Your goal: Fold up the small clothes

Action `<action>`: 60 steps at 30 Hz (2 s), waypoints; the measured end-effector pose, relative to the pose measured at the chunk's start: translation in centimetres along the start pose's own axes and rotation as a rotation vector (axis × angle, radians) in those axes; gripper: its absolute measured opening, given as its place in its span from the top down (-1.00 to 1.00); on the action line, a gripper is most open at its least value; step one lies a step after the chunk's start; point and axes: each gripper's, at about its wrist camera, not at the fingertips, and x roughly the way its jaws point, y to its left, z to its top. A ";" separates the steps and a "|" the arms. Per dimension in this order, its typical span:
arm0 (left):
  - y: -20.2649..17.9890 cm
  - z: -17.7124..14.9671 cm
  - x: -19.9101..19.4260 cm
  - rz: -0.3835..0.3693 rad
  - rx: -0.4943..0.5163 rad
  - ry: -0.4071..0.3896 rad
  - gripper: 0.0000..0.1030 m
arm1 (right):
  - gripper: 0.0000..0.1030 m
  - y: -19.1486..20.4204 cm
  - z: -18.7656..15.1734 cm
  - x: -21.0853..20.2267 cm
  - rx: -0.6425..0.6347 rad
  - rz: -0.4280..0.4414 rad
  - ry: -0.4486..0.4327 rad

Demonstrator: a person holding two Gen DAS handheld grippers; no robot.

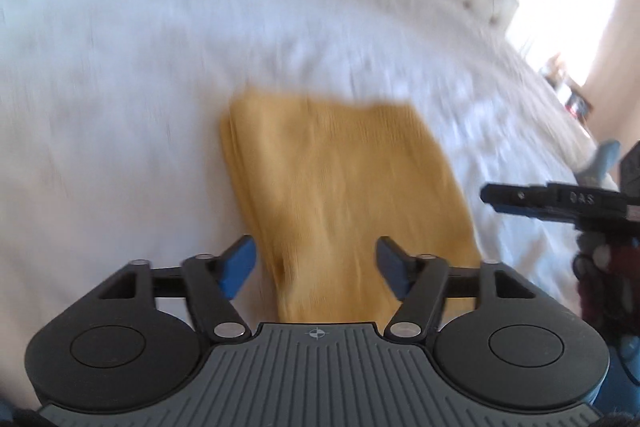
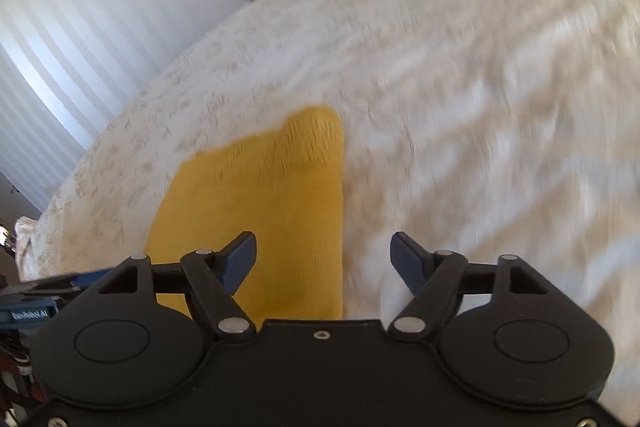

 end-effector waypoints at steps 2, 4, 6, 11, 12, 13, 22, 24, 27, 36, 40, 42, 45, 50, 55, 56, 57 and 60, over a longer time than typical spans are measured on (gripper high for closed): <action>-0.4 1.2 1.3 0.044 0.014 -0.047 -0.30 | -0.50 0.7 1.0 1.1 -0.047 -0.028 -0.022; -0.5 2.2 2.9 0.095 0.028 -0.076 -0.30 | -0.50 1.1 1.9 2.5 -0.080 -0.049 -0.037; -0.4 3.0 4.6 0.152 0.036 -0.082 -0.30 | -0.49 1.2 2.4 4.1 -0.111 -0.072 -0.035; 3.0 2.3 7.3 0.246 -0.004 0.009 -0.41 | -0.57 0.2 3.1 8.4 -0.158 -0.157 0.006; 3.4 2.1 7.4 0.241 -0.024 0.007 -0.54 | -0.62 -0.3 3.2 8.9 -0.135 -0.161 0.011; 3.8 1.8 7.2 0.242 -0.038 0.002 -0.58 | -0.64 -0.7 3.2 9.3 -0.118 -0.163 0.016; 3.3 2.4 5.1 0.265 -0.036 -0.071 -0.59 | -0.80 -1.2 3.0 10.0 -0.109 -0.168 0.000; 3.4 3.6 5.3 0.265 -0.032 -0.111 -0.59 | -0.80 -1.4 3.0 10.0 -0.103 -0.163 -0.001; 4.0 5.2 6.8 0.277 -0.037 -0.097 -0.59 | -0.80 -1.4 3.0 10.1 -0.103 -0.165 -0.001; 5.4 5.6 9.3 0.328 -0.048 -0.005 -0.70 | -0.81 -1.1 3.3 9.8 -0.106 -0.161 0.003; 4.3 4.8 5.1 0.297 -0.087 -0.078 -0.69 | -0.83 -0.2 3.3 6.6 -0.095 -0.133 -0.027; 3.5 3.8 3.9 0.260 -0.057 -0.050 -0.69 | -0.85 0.3 2.6 5.1 -0.110 -0.118 -0.013; 2.5 1.9 3.8 0.228 -0.002 0.027 -0.70 | -0.86 0.8 0.9 4.0 -0.149 -0.115 0.044; 4.1 -0.2 4.4 0.256 -0.063 0.069 -0.72 | -0.94 -0.5 -1.7 3.6 -0.150 -0.192 0.103; 3.1 0.2 1.3 0.270 -0.044 0.002 -0.71 | -0.99 0.6 -1.7 -0.1 -0.127 -0.171 -0.015; 2.6 0.2 0.6 0.266 -0.038 -0.004 -0.71 | -0.99 1.2 -1.8 -0.9 -0.137 -0.172 -0.041; 2.1 0.3 0.0 0.260 -0.036 -0.008 -0.71 | -0.99 1.8 -1.8 -1.8 -0.147 -0.179 -0.067; 0.0 -0.1 -2.1 0.239 -0.038 -0.061 -0.71 | -0.99 3.4 -2.3 -4.0 -0.164 -0.214 -0.119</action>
